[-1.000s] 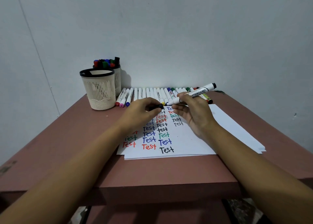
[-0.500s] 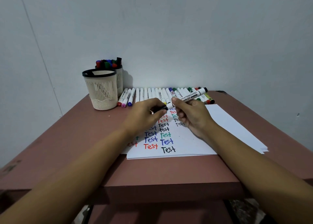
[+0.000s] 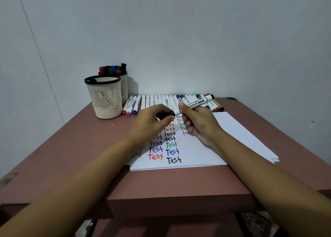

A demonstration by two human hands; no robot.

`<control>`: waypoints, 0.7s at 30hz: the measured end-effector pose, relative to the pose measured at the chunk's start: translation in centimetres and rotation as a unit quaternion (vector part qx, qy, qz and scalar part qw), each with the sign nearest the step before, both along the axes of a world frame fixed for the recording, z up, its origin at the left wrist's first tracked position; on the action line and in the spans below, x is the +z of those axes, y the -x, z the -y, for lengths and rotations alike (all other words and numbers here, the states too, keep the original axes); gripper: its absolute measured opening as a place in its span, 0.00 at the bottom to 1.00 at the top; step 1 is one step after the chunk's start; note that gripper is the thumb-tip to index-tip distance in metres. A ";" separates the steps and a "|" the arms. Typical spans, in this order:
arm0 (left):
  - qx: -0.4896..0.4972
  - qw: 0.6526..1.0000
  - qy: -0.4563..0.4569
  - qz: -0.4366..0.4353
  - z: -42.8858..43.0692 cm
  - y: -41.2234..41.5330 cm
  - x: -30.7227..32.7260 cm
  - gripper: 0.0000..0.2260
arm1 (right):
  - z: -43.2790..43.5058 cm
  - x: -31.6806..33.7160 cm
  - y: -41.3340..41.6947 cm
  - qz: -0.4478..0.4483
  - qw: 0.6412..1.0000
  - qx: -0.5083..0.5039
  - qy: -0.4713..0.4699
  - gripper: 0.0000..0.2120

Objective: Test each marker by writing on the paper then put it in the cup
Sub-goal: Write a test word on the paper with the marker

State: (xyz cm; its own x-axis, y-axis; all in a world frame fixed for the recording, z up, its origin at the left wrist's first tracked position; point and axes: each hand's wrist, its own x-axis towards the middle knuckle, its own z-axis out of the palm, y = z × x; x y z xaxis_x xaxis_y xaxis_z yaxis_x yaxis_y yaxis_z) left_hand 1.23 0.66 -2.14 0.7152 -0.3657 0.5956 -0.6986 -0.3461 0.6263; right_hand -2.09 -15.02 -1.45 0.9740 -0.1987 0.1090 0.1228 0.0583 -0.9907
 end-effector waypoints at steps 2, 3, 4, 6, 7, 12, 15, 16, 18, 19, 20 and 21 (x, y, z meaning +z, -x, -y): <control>-0.021 0.994 0.067 -0.085 0.0 -0.1 0.4 0.04 | 0.1 0.0 0.0 0.007 1.000 0.006 -0.003 0.14; -0.031 0.987 0.099 -0.121 0.0 -0.1 0.5 0.04 | 0.1 0.1 0.0 0.011 1.000 0.006 -0.014 0.14; -0.040 0.980 0.127 -0.150 0.0 -0.1 0.6 0.05 | 0.0 0.2 0.0 0.015 0.999 0.005 -0.033 0.13; -0.051 0.965 0.172 -0.192 -0.3 0.0 1.0 0.05 | 0.0 0.4 0.1 0.014 0.997 -0.005 -0.077 0.13; -0.057 0.956 0.199 -0.209 -0.5 -0.1 1.2 0.05 | 0.1 0.5 0.0 0.012 0.996 -0.017 -0.092 0.13; -0.080 0.890 0.364 -0.263 -1.6 -0.5 2.4 0.04 | 0.8 0.1 -0.4 0.040 0.989 -0.133 0.045 0.19; -0.036 0.887 0.391 -0.242 -2.3 -0.6 2.8 0.05 | 0.4 -1.1 -0.1 0.094 0.953 -0.128 0.257 0.18; 0.004 0.900 0.376 -0.219 -2.6 -0.7 2.9 0.06 | 0.3 -1.5 0.1 0.096 0.933 -0.114 0.328 0.15; 0.096 0.929 0.324 -0.148 -3.4 -1.0 3.6 0.06 | 0.4 -2.1 -0.3 0.084 0.891 -0.080 0.439 0.13; 0.138 0.941 0.290 -0.105 -3.8 -1.2 4.1 0.06 | 0.5 -2.5 -0.6 0.074 0.869 -0.065 0.485 0.14; 0.175 0.949 0.254 -0.061 -4.4 -1.5 4.7 0.06 | 0.6 -2.6 -0.8 0.071 0.848 -0.055 0.523 0.14; 0.201 0.954 0.222 -0.022 -4.9 -1.8 5.4 0.07 | 0.6 -2.7 -0.9 0.069 0.832 -0.051 0.549 0.14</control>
State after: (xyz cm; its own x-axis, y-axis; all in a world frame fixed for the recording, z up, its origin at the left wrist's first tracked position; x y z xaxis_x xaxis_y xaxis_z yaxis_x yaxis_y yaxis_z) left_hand 3.02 5.59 3.25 0.7719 0.2242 0.5949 -0.5357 -0.2745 0.7986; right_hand -1.16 -15.60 -4.19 0.9212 0.0135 0.3889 0.1890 -0.8892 -0.4166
